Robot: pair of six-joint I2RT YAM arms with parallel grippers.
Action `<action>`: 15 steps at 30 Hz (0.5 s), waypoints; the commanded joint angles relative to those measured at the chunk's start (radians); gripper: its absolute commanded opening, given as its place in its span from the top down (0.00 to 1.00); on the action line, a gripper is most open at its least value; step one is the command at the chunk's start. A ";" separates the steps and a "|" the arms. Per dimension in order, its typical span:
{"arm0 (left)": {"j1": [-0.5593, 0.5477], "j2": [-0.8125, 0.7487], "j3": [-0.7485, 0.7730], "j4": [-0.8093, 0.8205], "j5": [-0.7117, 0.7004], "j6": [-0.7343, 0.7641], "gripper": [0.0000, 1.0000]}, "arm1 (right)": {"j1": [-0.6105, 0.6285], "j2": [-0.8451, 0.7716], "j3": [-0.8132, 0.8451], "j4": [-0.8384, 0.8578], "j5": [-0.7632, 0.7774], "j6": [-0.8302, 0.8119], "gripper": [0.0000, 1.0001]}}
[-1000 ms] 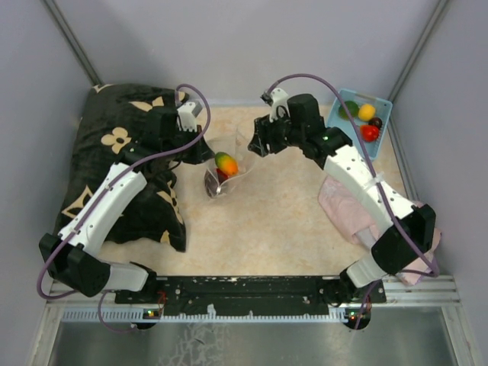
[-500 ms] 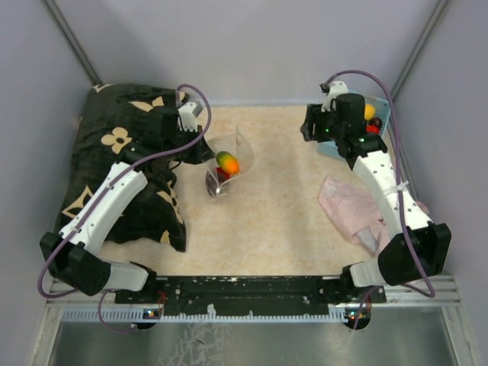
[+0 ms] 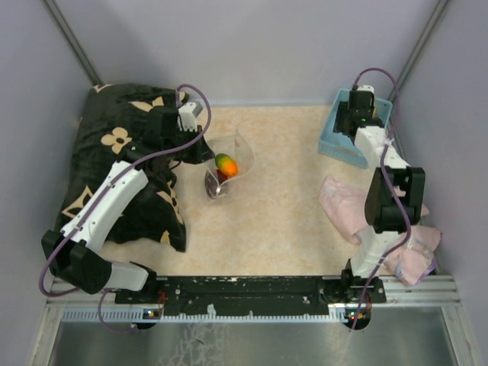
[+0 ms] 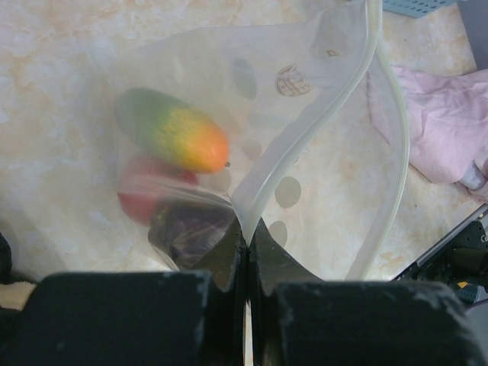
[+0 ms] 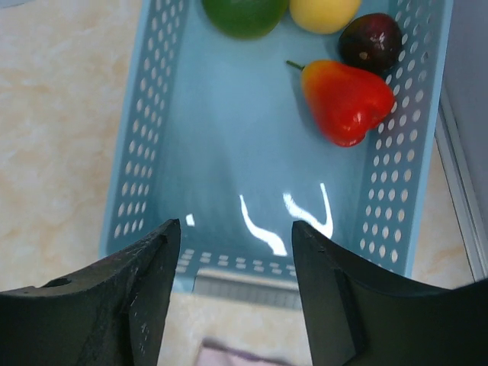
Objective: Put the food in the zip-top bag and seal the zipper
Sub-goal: Pick up the fake fruit from the bin.
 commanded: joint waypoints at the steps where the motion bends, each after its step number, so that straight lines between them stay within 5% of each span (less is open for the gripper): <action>1: 0.012 0.004 -0.003 0.014 0.012 -0.002 1.00 | -0.051 0.133 0.181 -0.008 0.038 -0.049 0.38; 15: 0.019 0.025 -0.004 0.012 0.017 0.000 1.00 | -0.118 0.487 0.540 -0.089 0.069 -0.274 0.19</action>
